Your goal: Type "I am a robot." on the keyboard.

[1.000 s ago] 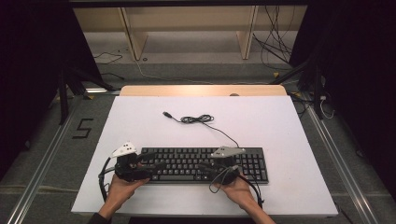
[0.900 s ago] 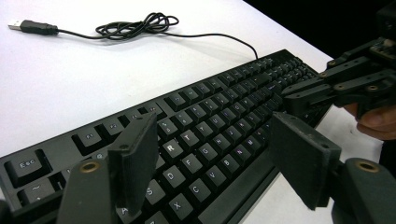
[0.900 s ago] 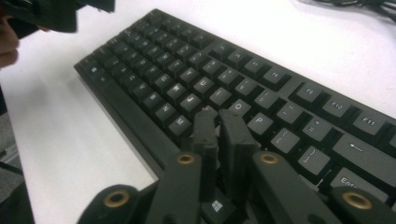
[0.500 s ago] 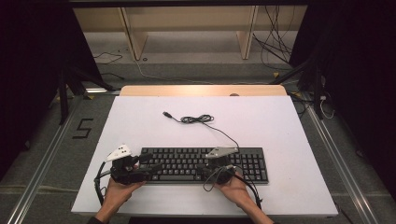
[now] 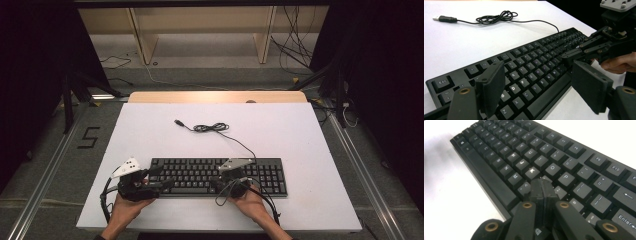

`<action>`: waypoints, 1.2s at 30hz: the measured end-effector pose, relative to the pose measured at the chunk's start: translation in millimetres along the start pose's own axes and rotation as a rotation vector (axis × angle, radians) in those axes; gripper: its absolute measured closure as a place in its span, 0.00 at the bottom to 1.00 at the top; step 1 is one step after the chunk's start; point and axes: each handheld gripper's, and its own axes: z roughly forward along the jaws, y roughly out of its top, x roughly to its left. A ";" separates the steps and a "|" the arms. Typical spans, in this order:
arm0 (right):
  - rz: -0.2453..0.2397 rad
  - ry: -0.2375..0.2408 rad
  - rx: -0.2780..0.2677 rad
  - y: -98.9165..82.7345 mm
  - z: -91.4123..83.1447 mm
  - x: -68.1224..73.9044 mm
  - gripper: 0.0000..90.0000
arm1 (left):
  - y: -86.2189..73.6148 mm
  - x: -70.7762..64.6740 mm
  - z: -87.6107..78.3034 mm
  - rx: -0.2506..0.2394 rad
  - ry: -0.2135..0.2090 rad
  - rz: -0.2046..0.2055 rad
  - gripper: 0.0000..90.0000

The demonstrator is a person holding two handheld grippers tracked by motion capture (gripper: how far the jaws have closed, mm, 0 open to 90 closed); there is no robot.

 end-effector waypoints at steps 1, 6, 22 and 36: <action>0.001 -0.002 0.005 -0.2 0.4 0.1 1.00 | -0.4 -0.6 -0.3 -0.001 -0.001 -0.001 0.30; -0.017 -0.013 0.007 -1.8 2.8 2.5 1.00 | -2.3 -2.1 0.7 0.002 -0.001 -0.002 0.30; 0.058 0.015 -0.097 -0.5 -17.8 -4.6 0.91 | -1.4 -0.4 -0.7 0.001 0.004 0.000 0.30; 0.063 0.005 -0.177 -1.8 -41.0 -15.9 0.73 | -1.3 1.3 -0.8 0.008 0.002 -0.003 0.30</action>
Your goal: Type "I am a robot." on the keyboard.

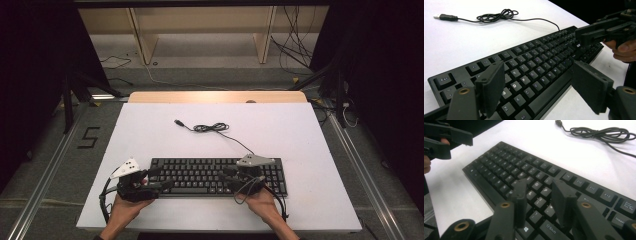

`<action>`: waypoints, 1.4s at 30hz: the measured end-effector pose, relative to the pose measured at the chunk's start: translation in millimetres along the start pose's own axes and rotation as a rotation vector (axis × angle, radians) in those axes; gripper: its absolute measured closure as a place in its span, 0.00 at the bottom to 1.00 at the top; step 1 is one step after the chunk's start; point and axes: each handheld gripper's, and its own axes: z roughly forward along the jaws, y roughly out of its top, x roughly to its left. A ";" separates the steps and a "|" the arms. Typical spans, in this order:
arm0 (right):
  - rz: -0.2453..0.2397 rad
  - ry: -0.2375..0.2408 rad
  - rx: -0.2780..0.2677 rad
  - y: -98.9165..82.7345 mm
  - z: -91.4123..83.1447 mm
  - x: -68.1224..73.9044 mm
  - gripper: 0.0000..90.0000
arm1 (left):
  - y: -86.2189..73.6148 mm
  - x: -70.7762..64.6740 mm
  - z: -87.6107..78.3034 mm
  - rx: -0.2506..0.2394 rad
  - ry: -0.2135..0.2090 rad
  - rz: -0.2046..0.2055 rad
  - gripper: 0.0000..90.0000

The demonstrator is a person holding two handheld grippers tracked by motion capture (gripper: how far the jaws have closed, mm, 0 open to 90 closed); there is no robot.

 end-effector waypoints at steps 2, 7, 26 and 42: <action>-0.001 0.004 -0.008 0.4 -2.9 -1.0 0.70 | -0.1 0.0 0.3 0.002 -0.001 -0.002 0.30; -0.006 0.005 -0.025 0.9 -10.3 -2.3 0.62 | 0.1 -0.2 0.3 0.004 -0.004 0.000 0.29; 0.001 -0.045 -0.093 -11.8 -49.2 -12.8 0.41 | 0.4 -0.9 0.9 0.008 -0.012 -0.002 0.29; 0.004 -0.087 -0.124 -30.0 -71.4 -19.9 0.36 | 0.3 -0.7 0.0 0.007 -0.017 -0.004 0.29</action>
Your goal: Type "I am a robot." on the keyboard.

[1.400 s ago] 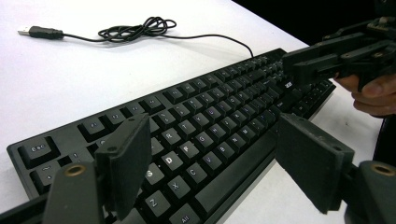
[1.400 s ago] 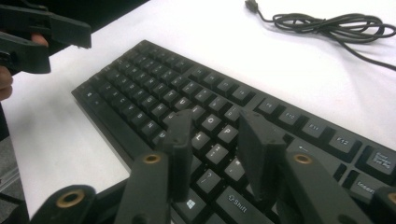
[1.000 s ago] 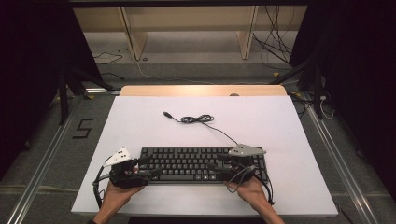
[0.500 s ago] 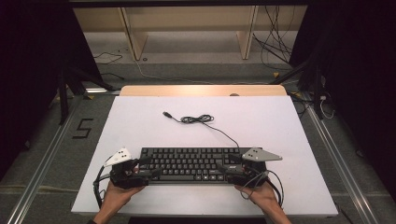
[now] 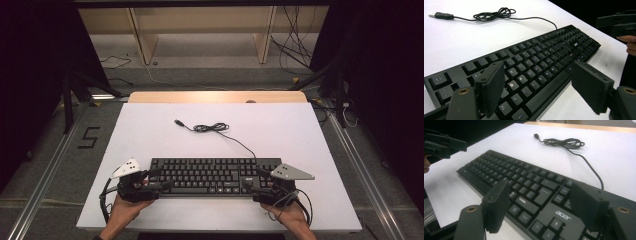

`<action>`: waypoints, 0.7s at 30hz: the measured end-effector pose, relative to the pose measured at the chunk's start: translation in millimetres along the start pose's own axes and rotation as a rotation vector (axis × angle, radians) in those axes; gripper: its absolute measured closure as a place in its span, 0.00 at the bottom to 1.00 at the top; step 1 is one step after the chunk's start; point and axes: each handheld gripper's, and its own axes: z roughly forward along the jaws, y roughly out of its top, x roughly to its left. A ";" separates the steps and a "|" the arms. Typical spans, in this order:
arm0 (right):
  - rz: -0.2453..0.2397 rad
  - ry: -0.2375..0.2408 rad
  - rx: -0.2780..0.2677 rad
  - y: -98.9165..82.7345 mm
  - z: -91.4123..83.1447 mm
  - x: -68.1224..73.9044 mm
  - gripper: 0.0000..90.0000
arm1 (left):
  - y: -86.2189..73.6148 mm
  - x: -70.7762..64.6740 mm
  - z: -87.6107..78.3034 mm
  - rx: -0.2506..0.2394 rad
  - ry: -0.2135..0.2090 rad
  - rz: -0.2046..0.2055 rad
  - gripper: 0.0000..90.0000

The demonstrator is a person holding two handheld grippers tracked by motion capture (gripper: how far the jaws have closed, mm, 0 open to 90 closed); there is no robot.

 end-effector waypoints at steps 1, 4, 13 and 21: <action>0.002 -0.001 0.000 -0.7 -1.2 -0.4 0.36 | 0.0 0.0 0.0 0.000 0.000 -0.001 0.29; 0.003 -0.007 -0.005 -2.9 -4.7 -1.4 0.36 | 0.1 -0.2 0.2 0.000 0.000 0.001 0.29; -0.014 -0.019 -0.002 -3.7 -5.5 -1.8 0.36 | 0.3 0.2 -0.1 0.000 0.001 0.001 0.29; -0.012 -0.021 -0.007 -3.0 -5.8 -1.4 0.35 | 0.2 0.1 0.0 0.001 0.002 0.003 0.29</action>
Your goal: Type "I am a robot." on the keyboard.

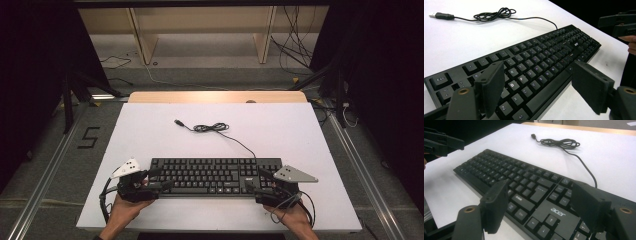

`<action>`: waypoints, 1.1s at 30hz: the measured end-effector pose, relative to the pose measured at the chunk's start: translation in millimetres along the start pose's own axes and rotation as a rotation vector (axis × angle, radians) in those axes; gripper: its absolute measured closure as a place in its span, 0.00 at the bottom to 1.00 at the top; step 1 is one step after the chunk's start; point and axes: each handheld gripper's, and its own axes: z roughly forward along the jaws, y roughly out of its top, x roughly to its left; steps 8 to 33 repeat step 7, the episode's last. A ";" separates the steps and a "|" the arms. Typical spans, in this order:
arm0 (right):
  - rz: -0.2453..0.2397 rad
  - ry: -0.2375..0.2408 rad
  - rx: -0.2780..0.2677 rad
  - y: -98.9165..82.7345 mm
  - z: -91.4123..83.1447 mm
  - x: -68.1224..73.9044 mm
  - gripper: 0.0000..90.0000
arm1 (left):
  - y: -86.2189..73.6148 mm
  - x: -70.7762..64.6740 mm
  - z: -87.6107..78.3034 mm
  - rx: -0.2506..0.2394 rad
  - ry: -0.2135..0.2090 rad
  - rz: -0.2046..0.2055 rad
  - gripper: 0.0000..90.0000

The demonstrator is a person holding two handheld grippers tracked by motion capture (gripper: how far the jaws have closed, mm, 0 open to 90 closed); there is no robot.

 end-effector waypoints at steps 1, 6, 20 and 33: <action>0.001 0.000 -0.001 0.1 0.0 -0.1 0.35 | 0.0 0.1 0.0 0.000 0.001 0.000 0.29; -0.001 -0.001 0.001 0.3 0.7 0.3 0.34 | 0.0 0.5 0.0 0.000 0.002 0.000 0.29; 0.000 -0.001 0.001 0.4 0.8 0.3 0.34 | 0.0 0.5 0.1 0.000 0.002 -0.001 0.29; 0.000 -0.001 0.001 0.4 0.8 0.3 0.34 | 0.0 0.5 0.1 0.000 0.002 -0.001 0.29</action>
